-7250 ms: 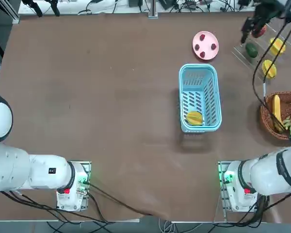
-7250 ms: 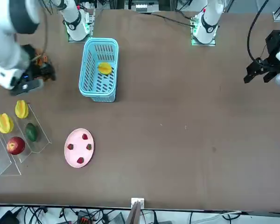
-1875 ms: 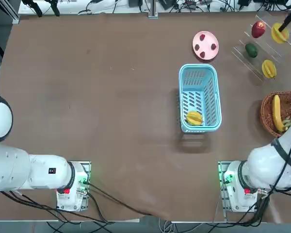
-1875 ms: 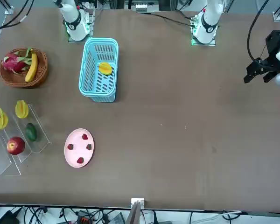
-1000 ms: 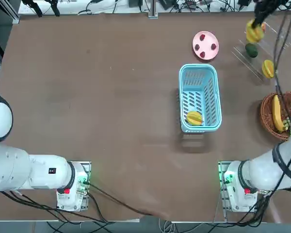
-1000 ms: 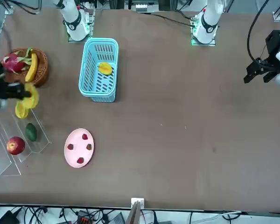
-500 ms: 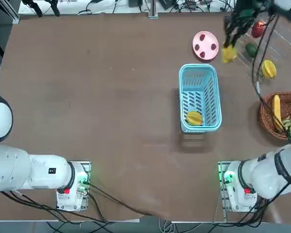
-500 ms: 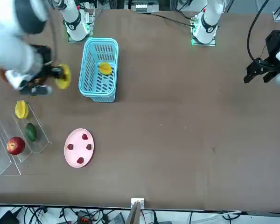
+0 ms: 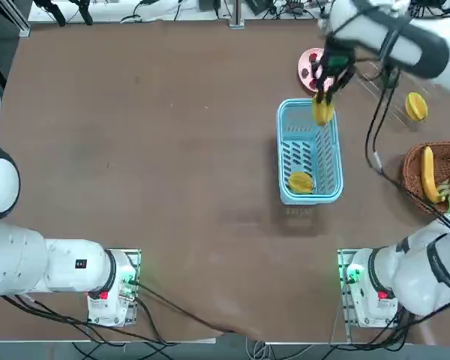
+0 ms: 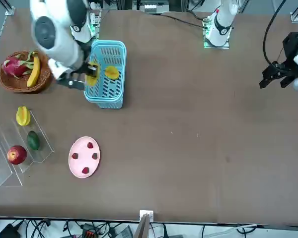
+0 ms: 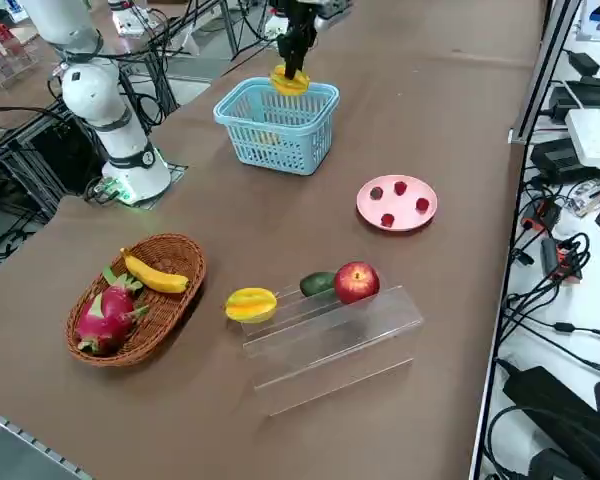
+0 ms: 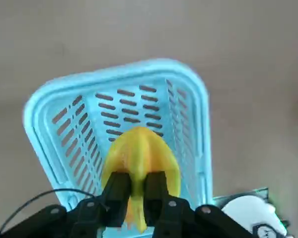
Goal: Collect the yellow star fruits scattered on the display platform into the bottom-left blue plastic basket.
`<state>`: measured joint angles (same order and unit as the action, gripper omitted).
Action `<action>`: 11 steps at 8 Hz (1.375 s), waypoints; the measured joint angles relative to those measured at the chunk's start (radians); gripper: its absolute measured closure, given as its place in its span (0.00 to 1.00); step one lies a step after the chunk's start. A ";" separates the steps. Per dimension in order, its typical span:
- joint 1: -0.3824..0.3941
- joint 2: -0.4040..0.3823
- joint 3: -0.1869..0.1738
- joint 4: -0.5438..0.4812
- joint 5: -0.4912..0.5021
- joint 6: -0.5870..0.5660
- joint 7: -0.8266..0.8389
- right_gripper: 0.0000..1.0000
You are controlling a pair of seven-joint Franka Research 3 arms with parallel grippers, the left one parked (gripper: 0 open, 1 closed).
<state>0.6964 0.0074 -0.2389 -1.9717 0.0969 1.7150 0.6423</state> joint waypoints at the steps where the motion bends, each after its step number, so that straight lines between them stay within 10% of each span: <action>1: 0.013 0.000 0.000 -0.037 0.000 0.021 0.020 0.81; 5: 0.014 0.008 0.002 -0.103 0.000 0.108 0.035 0.69; 9: -0.022 -0.009 -0.017 -0.029 -0.084 0.031 -0.085 0.00; 11: -0.137 -0.045 -0.033 0.029 -0.141 -0.034 -0.288 0.00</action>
<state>0.5599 -0.0373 -0.2716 -1.9431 -0.0443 1.6811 0.3543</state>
